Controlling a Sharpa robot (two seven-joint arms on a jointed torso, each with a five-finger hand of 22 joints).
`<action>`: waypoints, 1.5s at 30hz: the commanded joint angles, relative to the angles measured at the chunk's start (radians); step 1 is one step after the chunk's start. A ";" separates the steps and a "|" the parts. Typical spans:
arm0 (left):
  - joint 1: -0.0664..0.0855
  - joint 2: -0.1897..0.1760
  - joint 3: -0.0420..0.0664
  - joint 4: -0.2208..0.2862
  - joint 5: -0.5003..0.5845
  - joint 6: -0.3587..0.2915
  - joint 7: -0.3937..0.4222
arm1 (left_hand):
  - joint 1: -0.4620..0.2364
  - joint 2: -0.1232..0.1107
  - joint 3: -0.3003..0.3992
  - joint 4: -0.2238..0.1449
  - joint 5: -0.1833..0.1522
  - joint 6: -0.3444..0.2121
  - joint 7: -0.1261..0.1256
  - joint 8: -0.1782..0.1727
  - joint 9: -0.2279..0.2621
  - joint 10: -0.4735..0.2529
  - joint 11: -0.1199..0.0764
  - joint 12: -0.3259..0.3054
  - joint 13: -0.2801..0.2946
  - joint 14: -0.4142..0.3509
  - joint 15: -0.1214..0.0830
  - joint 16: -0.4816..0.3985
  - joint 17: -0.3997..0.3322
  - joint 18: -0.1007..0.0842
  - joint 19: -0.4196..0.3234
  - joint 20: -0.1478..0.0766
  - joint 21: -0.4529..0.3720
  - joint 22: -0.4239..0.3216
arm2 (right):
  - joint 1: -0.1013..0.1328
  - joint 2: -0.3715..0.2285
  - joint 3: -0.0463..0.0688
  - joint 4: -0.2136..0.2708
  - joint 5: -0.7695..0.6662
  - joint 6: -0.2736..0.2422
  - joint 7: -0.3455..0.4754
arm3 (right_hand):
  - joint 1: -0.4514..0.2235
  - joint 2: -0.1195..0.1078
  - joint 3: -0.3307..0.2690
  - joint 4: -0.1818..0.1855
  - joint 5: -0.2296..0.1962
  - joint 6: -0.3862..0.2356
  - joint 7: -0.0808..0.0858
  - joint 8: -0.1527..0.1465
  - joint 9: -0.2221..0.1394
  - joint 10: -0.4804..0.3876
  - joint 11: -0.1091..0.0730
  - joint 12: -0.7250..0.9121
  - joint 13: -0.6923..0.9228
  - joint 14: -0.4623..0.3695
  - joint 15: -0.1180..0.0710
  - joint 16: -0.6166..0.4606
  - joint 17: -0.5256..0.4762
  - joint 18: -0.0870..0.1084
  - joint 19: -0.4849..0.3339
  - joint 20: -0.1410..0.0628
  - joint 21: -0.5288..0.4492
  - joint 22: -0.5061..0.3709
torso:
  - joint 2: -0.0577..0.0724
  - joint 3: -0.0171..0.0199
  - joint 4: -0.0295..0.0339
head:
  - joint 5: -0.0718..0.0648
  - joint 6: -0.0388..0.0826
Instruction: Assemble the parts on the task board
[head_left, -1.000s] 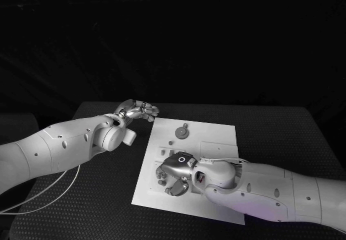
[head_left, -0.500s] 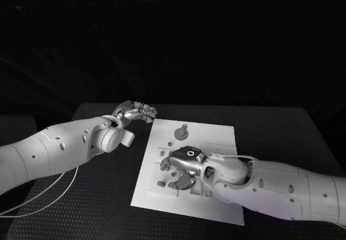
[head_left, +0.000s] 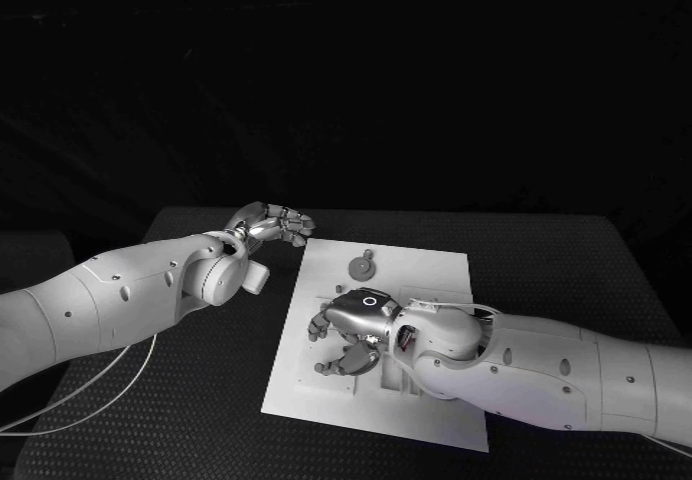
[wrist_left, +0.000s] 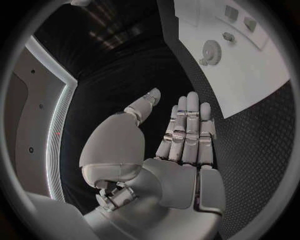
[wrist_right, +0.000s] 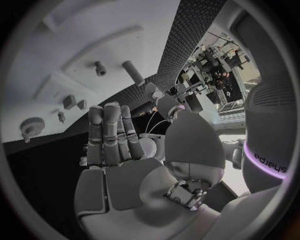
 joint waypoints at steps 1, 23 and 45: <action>0.001 0.003 0.001 0.001 0.004 0.011 0.007 | 0.002 -0.002 0.000 0.005 -0.001 -0.005 -0.003 0.004 -0.001 0.004 0.003 -0.007 -0.001 0.009 0.000 -0.005 0.001 0.012 0.006 -0.001 -0.007 0.002 | -0.007 0.009 -0.001 0.000 -0.043 0.053 0.004 | 0.015 0.004 -0.024 0.001 -0.011 -0.004 -0.019 0.006 0.001 0.013 -0.025 0.136 0.066 -0.027 -0.018 0.031 0.002 0.035 -0.022 0.007 0.013 0.014 | 0.001 -0.0012 0.0000 | 0.001 -0.001; 0.001 0.006 0.001 -0.001 0.004 0.013 0.005 | 0.002 -0.002 0.000 0.006 -0.001 -0.007 -0.003 0.003 -0.002 0.003 0.003 -0.008 -0.001 0.009 0.000 -0.006 0.004 0.012 0.007 -0.001 -0.007 0.003 | -0.037 0.047 -0.008 -0.020 -0.099 0.093 0.001 | 0.070 0.052 0.074 0.003 -0.029 0.115 0.003 0.062 0.012 -0.208 -0.127 1.136 0.597 -0.068 -0.117 0.359 0.026 0.036 0.018 -0.036 0.144 0.099 | 0.000 -0.0010 0.0006 | 0.007 -0.005; 0.001 0.004 0.001 -0.002 0.004 0.015 0.003 | 0.000 0.000 0.000 0.009 -0.001 -0.008 -0.002 0.003 -0.003 0.003 0.004 -0.009 -0.002 0.010 -0.001 -0.008 0.006 0.012 0.008 -0.001 -0.008 0.004 | -0.040 0.040 -0.008 -0.040 -0.113 0.076 -0.013 | 0.067 0.098 0.175 0.003 -0.029 0.150 -0.005 0.076 0.023 -0.177 -0.137 1.144 0.592 -0.049 -0.127 0.368 0.021 0.036 0.041 -0.054 0.156 0.097 | 0.001 -0.0003 -0.0019 | 0.009 -0.007</action>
